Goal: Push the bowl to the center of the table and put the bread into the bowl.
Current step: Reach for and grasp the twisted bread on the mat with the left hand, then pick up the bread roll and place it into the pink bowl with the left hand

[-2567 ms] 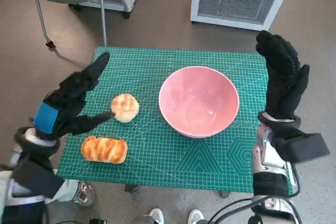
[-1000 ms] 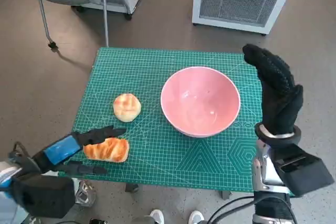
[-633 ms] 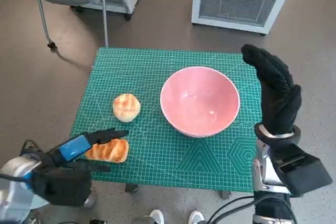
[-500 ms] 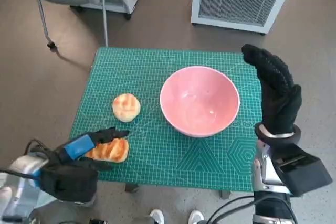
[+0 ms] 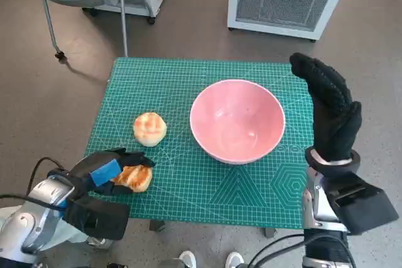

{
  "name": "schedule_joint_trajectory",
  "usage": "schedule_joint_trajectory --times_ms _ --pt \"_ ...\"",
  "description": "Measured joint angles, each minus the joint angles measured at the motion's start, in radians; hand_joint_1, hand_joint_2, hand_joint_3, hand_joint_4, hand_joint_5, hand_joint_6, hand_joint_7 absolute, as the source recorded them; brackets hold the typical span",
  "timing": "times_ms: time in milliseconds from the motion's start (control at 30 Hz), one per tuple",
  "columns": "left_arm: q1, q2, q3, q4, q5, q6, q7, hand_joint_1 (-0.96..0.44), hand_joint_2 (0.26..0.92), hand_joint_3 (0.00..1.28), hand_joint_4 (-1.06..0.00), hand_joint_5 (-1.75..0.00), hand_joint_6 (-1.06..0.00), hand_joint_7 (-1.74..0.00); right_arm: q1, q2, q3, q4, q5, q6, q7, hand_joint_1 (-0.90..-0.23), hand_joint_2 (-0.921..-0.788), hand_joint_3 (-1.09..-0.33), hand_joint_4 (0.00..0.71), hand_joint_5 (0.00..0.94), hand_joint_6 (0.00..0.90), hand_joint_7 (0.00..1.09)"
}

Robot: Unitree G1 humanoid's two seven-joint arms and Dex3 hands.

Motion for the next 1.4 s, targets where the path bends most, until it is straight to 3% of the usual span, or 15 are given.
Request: schedule_joint_trajectory --times_ms 300,433,600,767,1033,1400 --pt "0.022 0.004 0.071 -0.081 -0.094 -0.035 -0.007 0.0 0.917 0.15 -0.58 -1.34 -0.57 -1.19 0.003 0.002 0.001 0.001 0.0 -0.007 0.0 -0.499 -0.921 -0.802 0.27 0.021 -0.001 0.6" --pt "0.011 0.004 0.127 -0.169 -0.15 -0.031 -0.022 0.0 0.92 0.09 -0.64 -1.26 -0.62 -1.14 0.004 0.004 0.002 0.001 0.0 -0.007 0.0 -0.494 -0.921 -0.805 0.267 0.019 -0.001 0.59" --pt "-0.062 -0.004 0.176 -0.272 -0.2 -0.012 -0.041 0.0 0.92 0.07 -0.68 -1.19 -0.64 -1.15 0.004 0.004 0.002 0.002 0.0 -0.007 0.0 -0.488 -0.921 -0.805 0.266 0.019 -0.001 0.58" --pt "-0.181 -0.038 0.189 -0.337 -0.244 0.019 -0.056 0.0 0.921 0.09 -0.64 -1.19 -0.63 -1.19 0.003 0.003 0.002 0.007 0.009 -0.007 0.005 -0.494 -0.921 -0.802 0.267 0.019 -0.001 0.58" --pt "-0.383 -0.167 0.116 -0.322 -0.253 0.037 -0.033 0.0 0.92 0.08 -0.64 -1.17 -0.64 -1.2 0.004 0.002 0.002 0.01 0.027 -0.006 0.009 -0.499 -0.921 -0.803 0.266 0.018 -0.001 0.58" --pt "-0.611 -0.332 -0.041 -0.064 -0.145 -0.038 0.067 0.0 0.92 0.08 -0.68 -1.15 -0.61 -1.21 0.009 0.004 0.002 0.006 0.027 -0.006 0.009 -0.505 -0.921 -0.801 0.267 0.018 -0.001 0.58"
